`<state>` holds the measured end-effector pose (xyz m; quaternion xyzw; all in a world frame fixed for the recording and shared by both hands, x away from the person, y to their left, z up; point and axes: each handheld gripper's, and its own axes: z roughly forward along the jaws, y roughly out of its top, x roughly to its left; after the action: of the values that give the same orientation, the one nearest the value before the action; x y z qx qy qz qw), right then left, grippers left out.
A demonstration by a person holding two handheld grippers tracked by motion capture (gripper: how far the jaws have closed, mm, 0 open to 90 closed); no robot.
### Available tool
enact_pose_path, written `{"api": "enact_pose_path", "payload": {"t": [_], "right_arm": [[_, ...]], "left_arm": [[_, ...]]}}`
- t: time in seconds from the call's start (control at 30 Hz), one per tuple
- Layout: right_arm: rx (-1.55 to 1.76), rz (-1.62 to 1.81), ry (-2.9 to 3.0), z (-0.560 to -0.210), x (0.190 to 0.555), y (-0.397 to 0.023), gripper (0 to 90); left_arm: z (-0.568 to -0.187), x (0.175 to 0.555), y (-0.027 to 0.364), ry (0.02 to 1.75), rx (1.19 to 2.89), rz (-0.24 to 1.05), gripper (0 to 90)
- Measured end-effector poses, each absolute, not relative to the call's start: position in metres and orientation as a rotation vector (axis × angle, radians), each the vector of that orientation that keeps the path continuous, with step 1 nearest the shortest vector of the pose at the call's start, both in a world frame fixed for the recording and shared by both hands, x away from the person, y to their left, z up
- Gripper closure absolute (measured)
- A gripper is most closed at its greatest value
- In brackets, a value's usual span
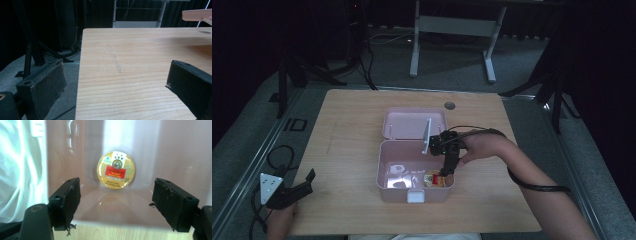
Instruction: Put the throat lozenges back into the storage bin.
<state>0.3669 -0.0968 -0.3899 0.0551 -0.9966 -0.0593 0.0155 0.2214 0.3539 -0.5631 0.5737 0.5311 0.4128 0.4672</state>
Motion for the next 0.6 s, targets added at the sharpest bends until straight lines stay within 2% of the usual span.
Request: {"api": "enact_pose_path", "payload": {"t": [0.07,0.23,0.6], "right_arm": [[0.129,-0.246,-3.120,-0.375,0.369,-0.112,22.4],[0.057,-0.302,-3.139,-0.367,0.375,-0.138,22.7],[-0.099,-0.442,-3.121,-0.387,0.386,-0.178,24.9]], "left_arm": [[-0.563,0.221,0.354,1.303,1.407,1.013,2.4],[-0.563,0.221,0.354,1.304,1.408,1.013,2.5],[-0.563,0.222,0.354,1.305,1.408,1.011,2.4]]}}
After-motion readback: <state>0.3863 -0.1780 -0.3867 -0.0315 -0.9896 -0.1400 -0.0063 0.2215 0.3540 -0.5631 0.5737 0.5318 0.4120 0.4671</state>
